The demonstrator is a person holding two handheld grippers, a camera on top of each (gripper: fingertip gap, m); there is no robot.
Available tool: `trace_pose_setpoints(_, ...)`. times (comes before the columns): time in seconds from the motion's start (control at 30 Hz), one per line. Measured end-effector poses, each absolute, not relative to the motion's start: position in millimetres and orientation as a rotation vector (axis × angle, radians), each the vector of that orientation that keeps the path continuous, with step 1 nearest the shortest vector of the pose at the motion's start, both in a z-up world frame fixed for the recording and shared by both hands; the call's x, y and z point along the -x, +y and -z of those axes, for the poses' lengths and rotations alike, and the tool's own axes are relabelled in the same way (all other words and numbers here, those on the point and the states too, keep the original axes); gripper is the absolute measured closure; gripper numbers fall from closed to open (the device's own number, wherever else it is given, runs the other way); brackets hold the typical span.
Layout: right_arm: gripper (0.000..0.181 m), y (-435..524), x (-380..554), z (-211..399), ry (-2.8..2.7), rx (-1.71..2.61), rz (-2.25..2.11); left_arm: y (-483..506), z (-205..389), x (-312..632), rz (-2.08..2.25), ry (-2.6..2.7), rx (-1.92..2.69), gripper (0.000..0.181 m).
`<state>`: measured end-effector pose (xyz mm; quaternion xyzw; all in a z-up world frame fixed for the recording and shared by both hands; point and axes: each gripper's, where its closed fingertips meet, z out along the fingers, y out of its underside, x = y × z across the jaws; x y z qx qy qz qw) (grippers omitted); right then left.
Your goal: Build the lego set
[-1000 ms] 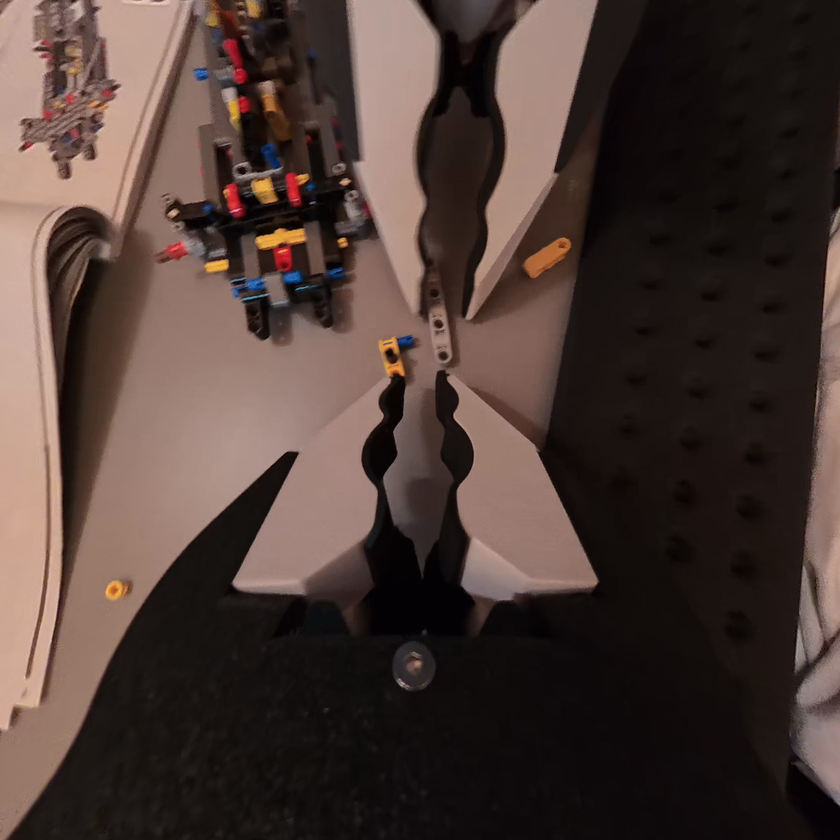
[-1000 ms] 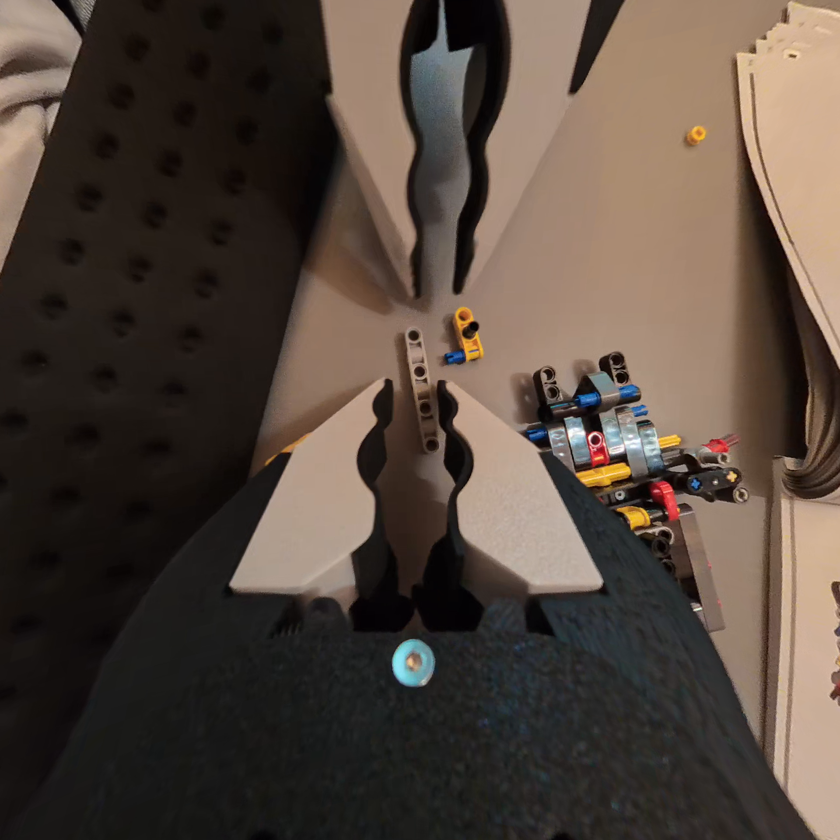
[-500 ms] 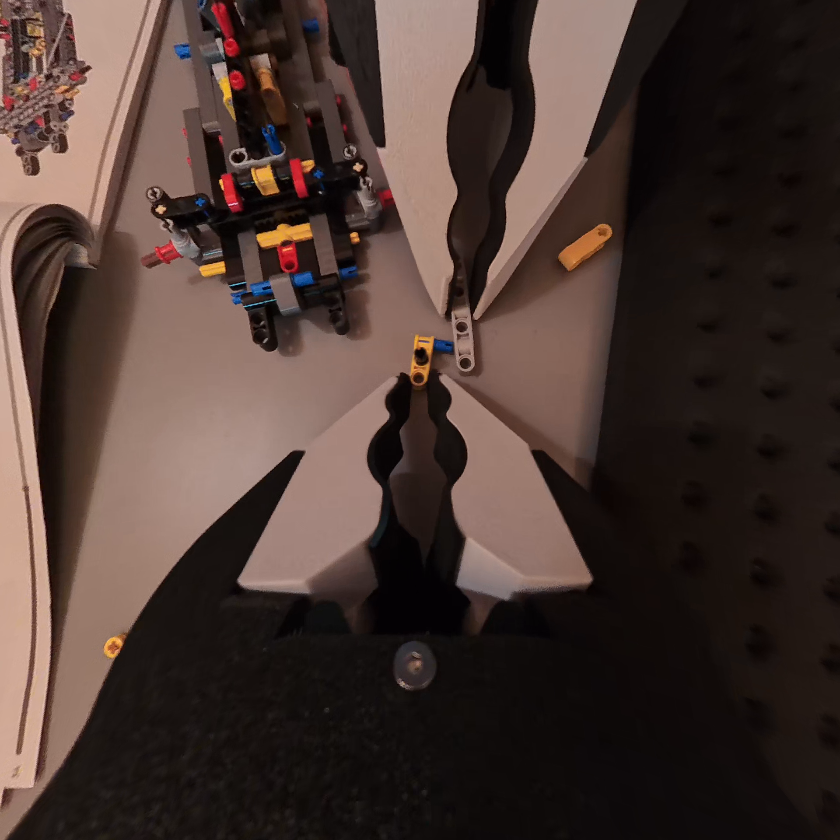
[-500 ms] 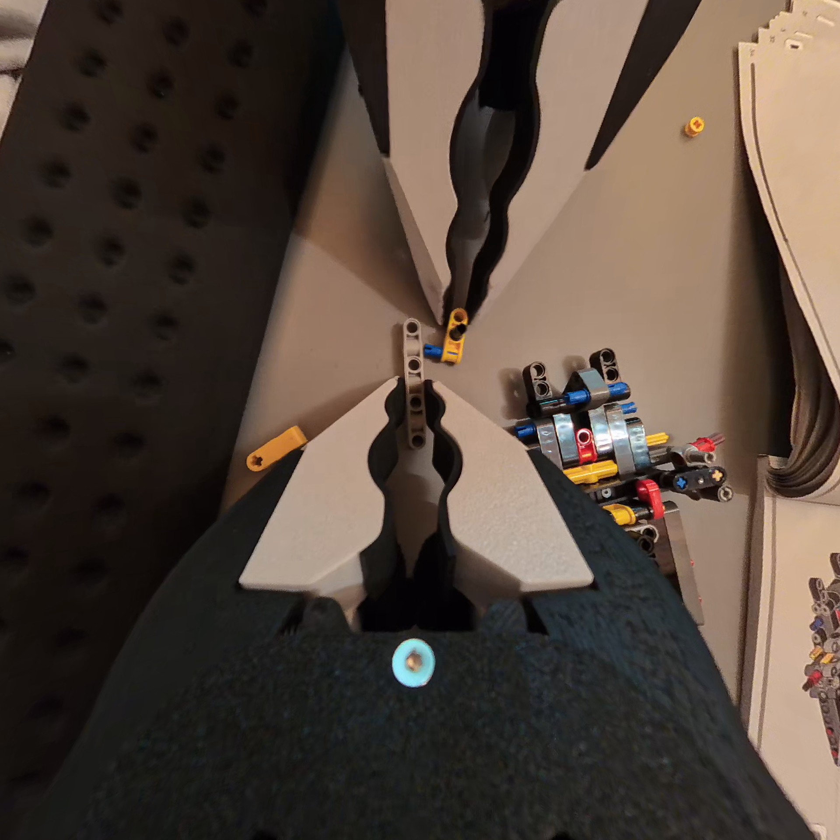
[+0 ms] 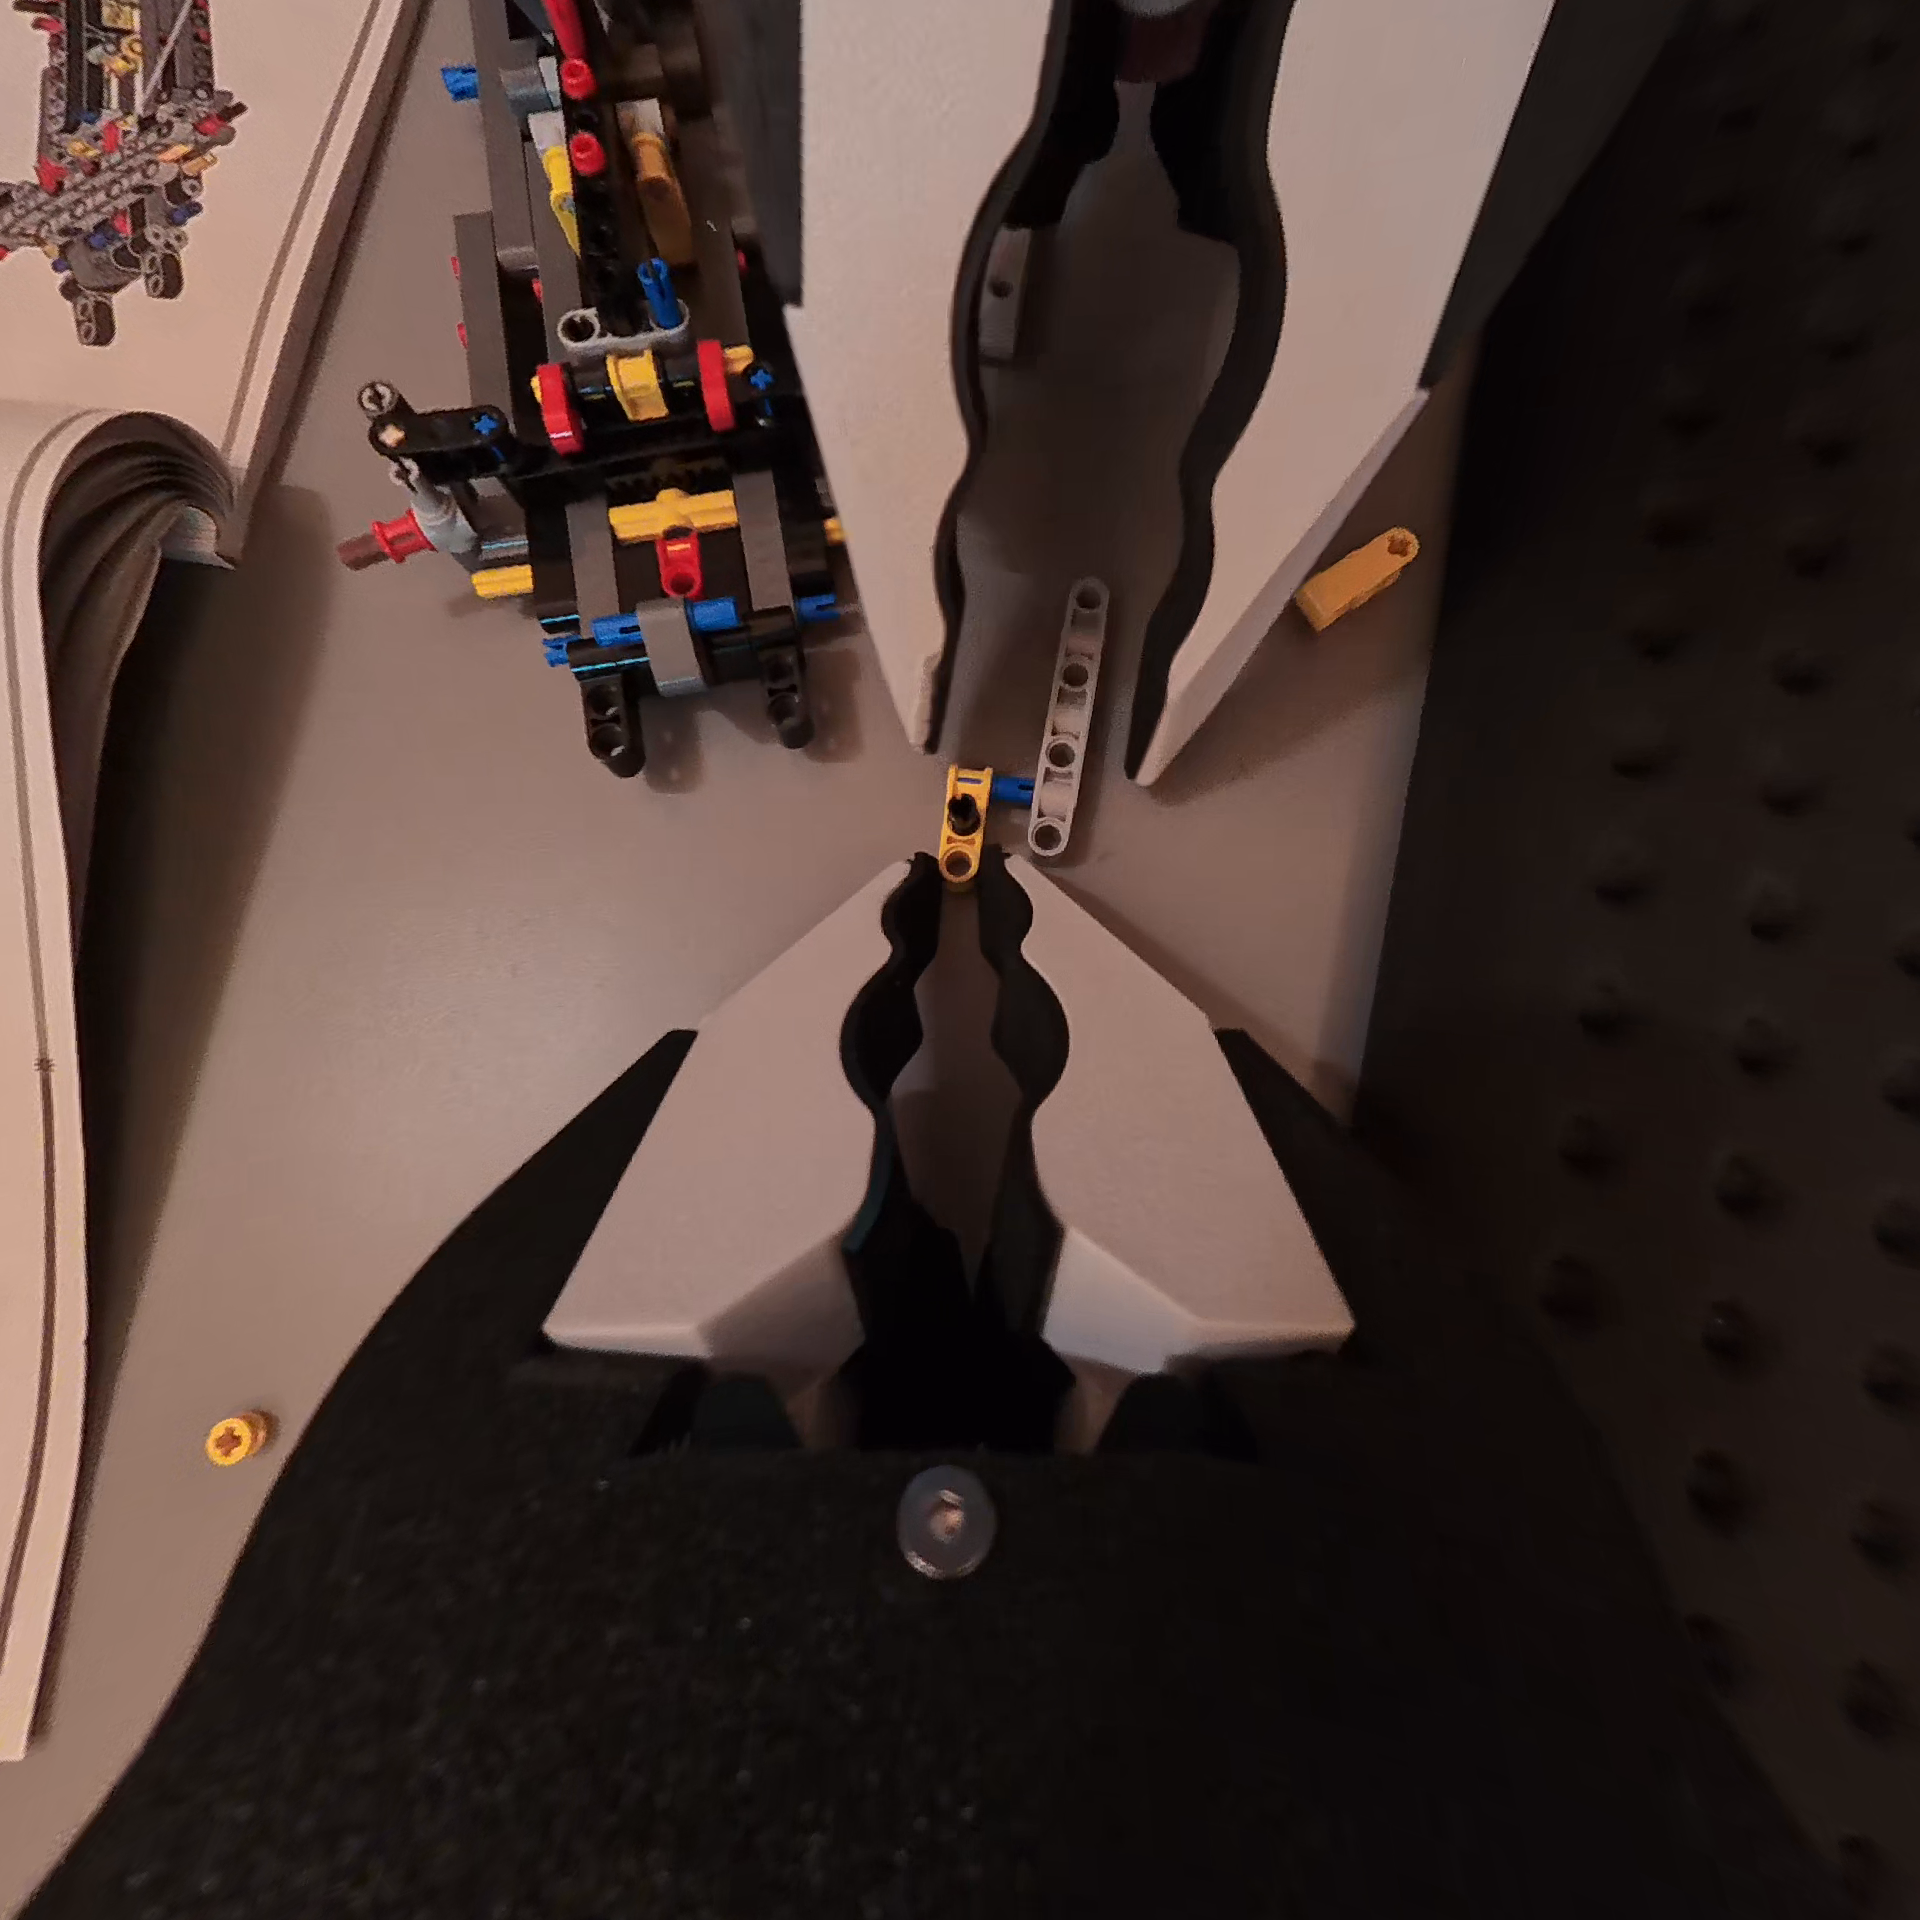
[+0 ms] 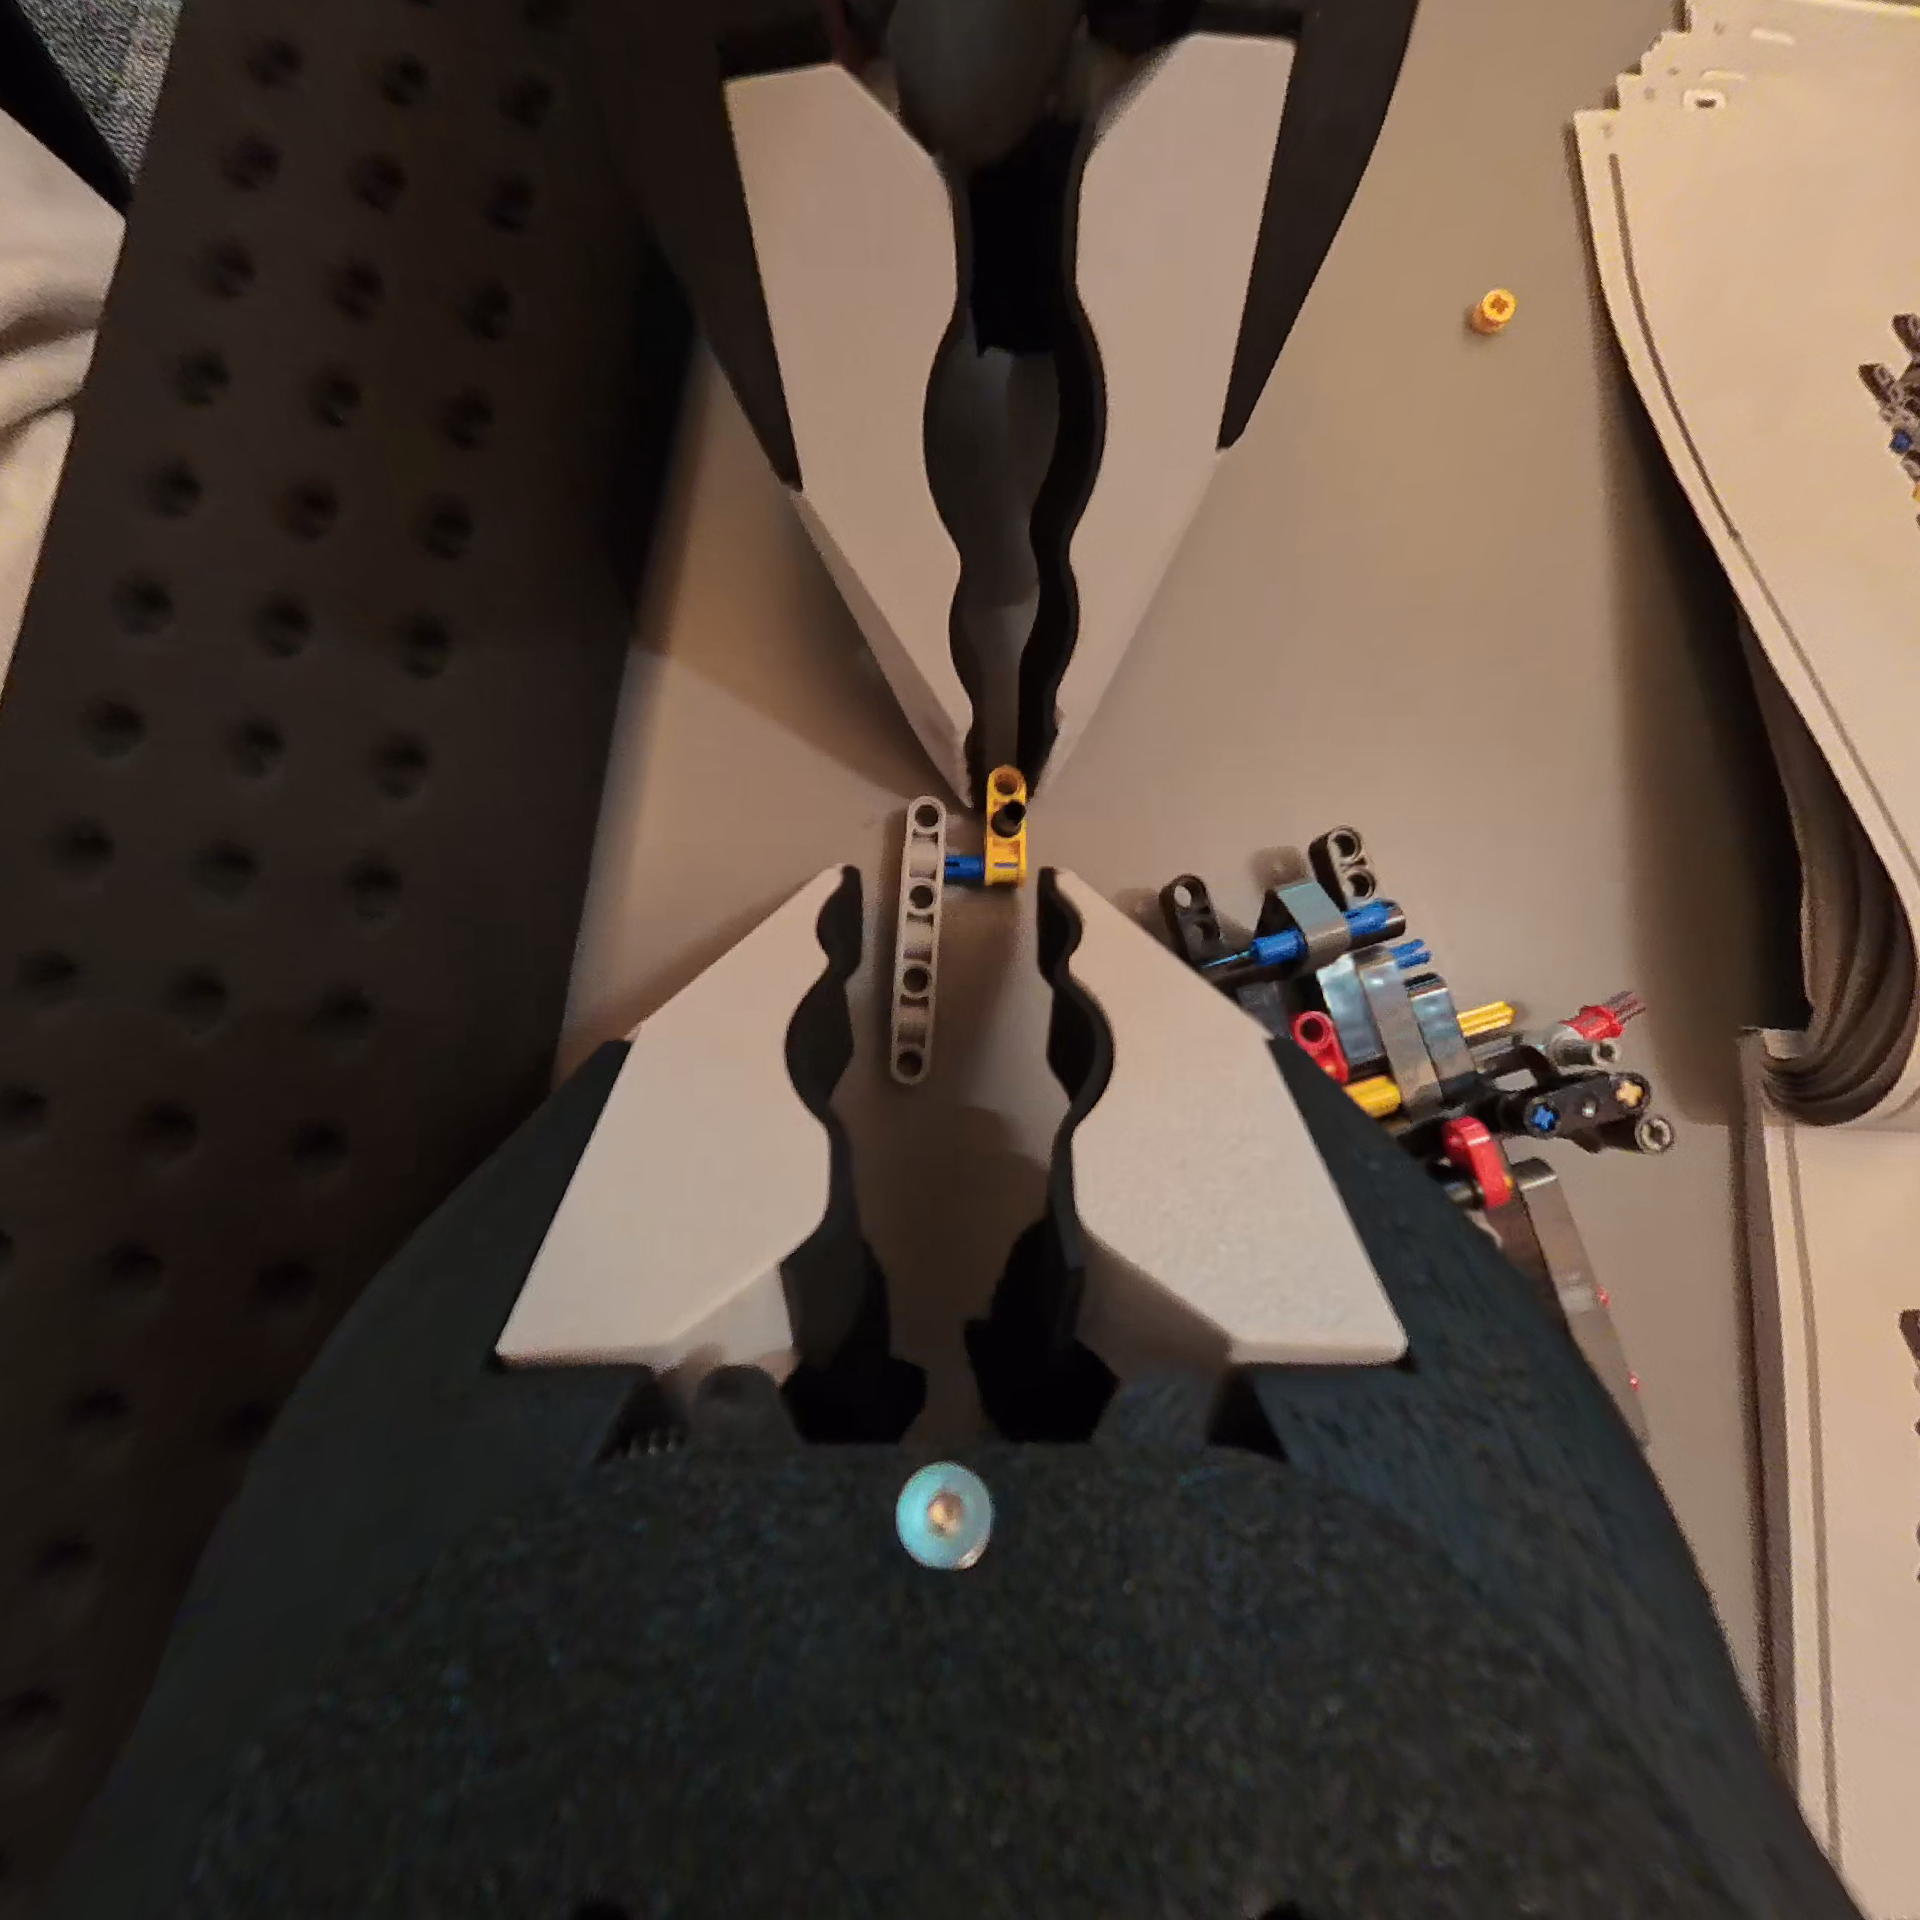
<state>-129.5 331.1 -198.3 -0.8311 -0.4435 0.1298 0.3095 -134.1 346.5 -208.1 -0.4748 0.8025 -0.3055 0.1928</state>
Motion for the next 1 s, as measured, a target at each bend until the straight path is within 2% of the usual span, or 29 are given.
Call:
trace_pose_setpoints(0.17,0.145,335.3,132.7,202.1,-1.215,2.192,-0.281,346.1,208.2,135.2,0.858,2.251,1.326,0.176)
trace_pose_setpoints(0.33,0.158,335.8,134.2,205.0,-1.256,2.187,-0.242,345.2,208.2,136.3,0.870,2.267,1.315,0.176)
trace_pose_setpoints(1.0,0.159,333.4,134.7,206.8,-1.181,2.214,-0.341,343.3,208.7,138.0,0.916,2.215,1.373,0.175)
